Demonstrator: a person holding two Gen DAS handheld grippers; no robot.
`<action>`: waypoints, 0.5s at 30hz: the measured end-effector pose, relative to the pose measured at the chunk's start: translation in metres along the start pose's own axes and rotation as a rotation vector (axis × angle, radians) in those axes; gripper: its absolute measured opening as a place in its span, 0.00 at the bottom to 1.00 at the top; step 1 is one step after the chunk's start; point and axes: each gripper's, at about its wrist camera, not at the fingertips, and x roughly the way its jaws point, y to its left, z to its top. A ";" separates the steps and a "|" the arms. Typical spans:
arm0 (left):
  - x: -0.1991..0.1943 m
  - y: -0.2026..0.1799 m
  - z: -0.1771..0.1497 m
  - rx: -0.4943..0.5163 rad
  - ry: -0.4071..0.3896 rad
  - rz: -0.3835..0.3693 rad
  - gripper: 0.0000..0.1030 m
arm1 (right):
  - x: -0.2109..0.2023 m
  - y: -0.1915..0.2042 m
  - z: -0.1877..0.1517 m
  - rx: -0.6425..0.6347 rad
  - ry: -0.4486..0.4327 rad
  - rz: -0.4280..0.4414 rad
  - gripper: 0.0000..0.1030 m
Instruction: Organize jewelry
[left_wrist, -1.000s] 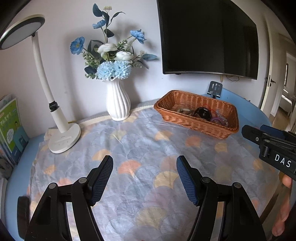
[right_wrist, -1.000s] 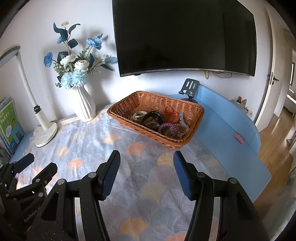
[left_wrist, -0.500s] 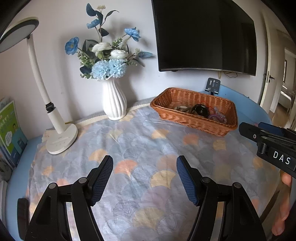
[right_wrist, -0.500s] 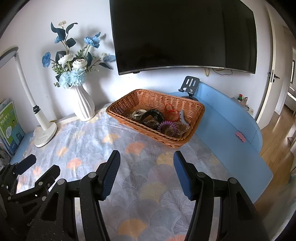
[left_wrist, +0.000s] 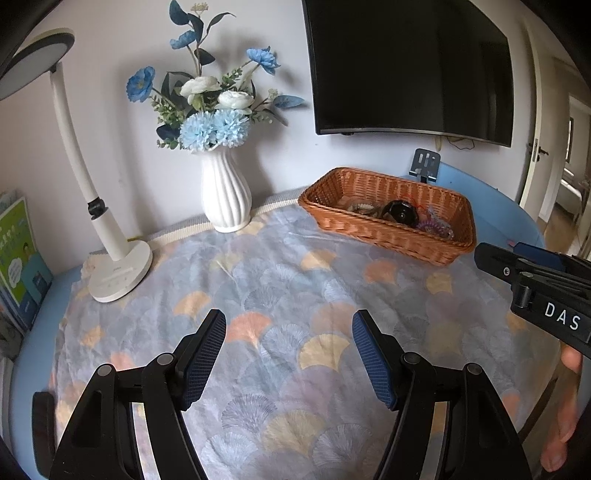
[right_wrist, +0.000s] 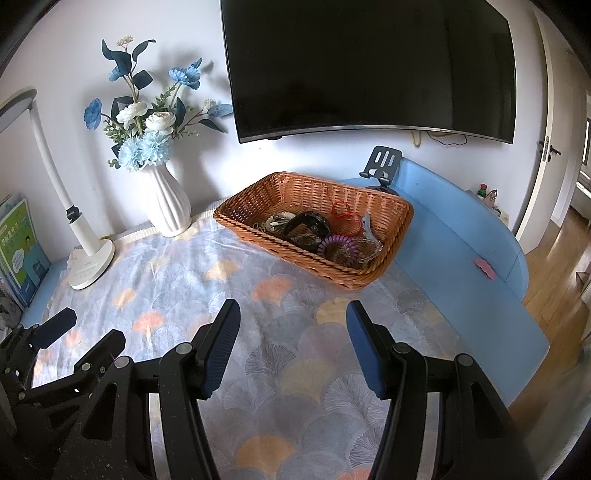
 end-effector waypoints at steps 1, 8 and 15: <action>0.000 0.000 0.000 0.000 0.000 0.000 0.70 | 0.000 0.000 0.000 0.001 0.001 0.000 0.60; 0.003 0.000 -0.001 0.003 0.008 -0.002 0.70 | 0.001 0.001 -0.001 0.002 0.009 0.003 0.60; 0.004 -0.001 -0.002 0.003 0.011 -0.006 0.70 | 0.004 0.003 -0.001 -0.002 0.014 0.009 0.60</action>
